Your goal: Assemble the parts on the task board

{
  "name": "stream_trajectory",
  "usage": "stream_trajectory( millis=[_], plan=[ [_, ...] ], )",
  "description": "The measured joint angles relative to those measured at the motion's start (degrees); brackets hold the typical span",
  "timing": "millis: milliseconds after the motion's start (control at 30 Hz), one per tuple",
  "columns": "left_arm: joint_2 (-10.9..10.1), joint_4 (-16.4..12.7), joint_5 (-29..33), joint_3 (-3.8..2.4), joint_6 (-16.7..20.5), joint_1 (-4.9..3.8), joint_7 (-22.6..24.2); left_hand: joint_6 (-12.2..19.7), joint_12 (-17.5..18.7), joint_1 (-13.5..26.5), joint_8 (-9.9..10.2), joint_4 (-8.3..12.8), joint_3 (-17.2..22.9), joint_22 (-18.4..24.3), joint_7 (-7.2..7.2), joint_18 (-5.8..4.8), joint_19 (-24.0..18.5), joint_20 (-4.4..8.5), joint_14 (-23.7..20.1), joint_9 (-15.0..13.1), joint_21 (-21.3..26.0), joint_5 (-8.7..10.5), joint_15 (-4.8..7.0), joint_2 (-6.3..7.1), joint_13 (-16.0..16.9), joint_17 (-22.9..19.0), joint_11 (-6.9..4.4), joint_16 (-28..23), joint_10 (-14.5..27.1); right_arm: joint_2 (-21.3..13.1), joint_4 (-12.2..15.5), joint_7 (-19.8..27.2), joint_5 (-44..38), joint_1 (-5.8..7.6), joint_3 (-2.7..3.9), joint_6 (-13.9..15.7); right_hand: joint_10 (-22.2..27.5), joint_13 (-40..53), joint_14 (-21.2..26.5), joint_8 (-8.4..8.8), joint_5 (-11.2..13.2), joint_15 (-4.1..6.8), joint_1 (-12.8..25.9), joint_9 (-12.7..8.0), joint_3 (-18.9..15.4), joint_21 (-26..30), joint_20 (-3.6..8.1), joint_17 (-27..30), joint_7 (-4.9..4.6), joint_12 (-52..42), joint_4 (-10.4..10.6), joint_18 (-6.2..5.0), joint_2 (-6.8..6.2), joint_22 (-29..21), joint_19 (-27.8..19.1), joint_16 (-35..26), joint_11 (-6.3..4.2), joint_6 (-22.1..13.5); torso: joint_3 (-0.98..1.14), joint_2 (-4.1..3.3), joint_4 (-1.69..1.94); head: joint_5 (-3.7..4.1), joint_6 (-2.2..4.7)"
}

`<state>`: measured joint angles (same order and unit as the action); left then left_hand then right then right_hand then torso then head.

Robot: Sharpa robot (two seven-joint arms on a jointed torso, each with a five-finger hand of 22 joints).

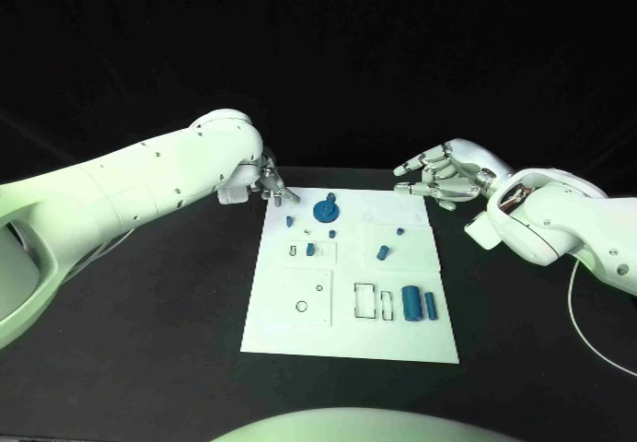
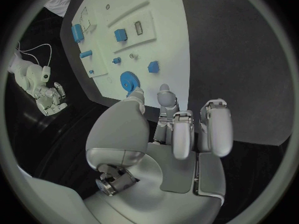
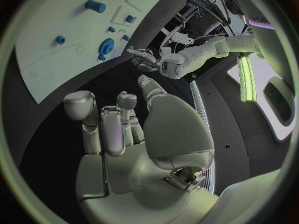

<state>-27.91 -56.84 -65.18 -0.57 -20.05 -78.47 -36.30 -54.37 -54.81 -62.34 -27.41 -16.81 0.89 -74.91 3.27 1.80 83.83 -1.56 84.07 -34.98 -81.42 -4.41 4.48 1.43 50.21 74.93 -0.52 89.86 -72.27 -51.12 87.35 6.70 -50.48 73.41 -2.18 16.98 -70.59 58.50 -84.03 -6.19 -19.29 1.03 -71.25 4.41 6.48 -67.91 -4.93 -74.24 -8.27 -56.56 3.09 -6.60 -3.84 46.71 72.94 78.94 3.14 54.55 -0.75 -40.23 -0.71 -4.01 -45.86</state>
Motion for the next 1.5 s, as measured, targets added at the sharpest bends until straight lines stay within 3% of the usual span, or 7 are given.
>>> stream_trajectory(
  millis=[600, 1500],
  plan=[
    [2.0, 2.4, -0.4, 0.34, -4.0, 1.40, 1.7, -0.4, -0.4, -0.4, -0.3, 0.2, -0.5, 0.0, 0.00, 0.00, 0.0, 0.00, 0.0, 0.3, 0.0, 0.00, 0.00, -0.83, 0.2, 0.0, 0.00, 0.0, 0.0, 0.3, 0.1, 0.0, 0.0, -0.01, 0.01, 0.0, 0.0, 0.0, 0.0, 0.00, 0.0, 0.00, -0.2, 0.0, 0.0, 0.0, 0.00, 0.0, 0.00, 0.0, 0.0, 0.00, 0.22, 0.0, 0.0, 0.0, 0.00, 0.0, 0.04, 0.02, -0.01, 0.01, -0.10],
    [2.1, 2.6, 0.9, 0.35, -6.0, 1.52, 2.2, -0.8, -1.0, -3.9, -1.4, 0.6, -0.3, 0.0, -0.40, 0.00, 0.0, 0.00, 0.0, 0.9, 0.0, -0.21, 0.00, -3.68, 0.2, 0.0, -0.42, 0.0, -0.4, 0.3, 0.1, 0.0, 0.0, -0.01, 0.01, -0.1, 0.0, 0.0, 0.0, 0.00, 0.0, 0.00, -0.5, 0.0, 0.0, 0.0, 0.00, 0.0, 0.00, 0.0, 0.0, 0.00, 0.44, 0.0, 0.0, 0.0, 0.01, 0.0, 0.03, 0.04, 0.02, 0.02, -0.36]
  ],
)
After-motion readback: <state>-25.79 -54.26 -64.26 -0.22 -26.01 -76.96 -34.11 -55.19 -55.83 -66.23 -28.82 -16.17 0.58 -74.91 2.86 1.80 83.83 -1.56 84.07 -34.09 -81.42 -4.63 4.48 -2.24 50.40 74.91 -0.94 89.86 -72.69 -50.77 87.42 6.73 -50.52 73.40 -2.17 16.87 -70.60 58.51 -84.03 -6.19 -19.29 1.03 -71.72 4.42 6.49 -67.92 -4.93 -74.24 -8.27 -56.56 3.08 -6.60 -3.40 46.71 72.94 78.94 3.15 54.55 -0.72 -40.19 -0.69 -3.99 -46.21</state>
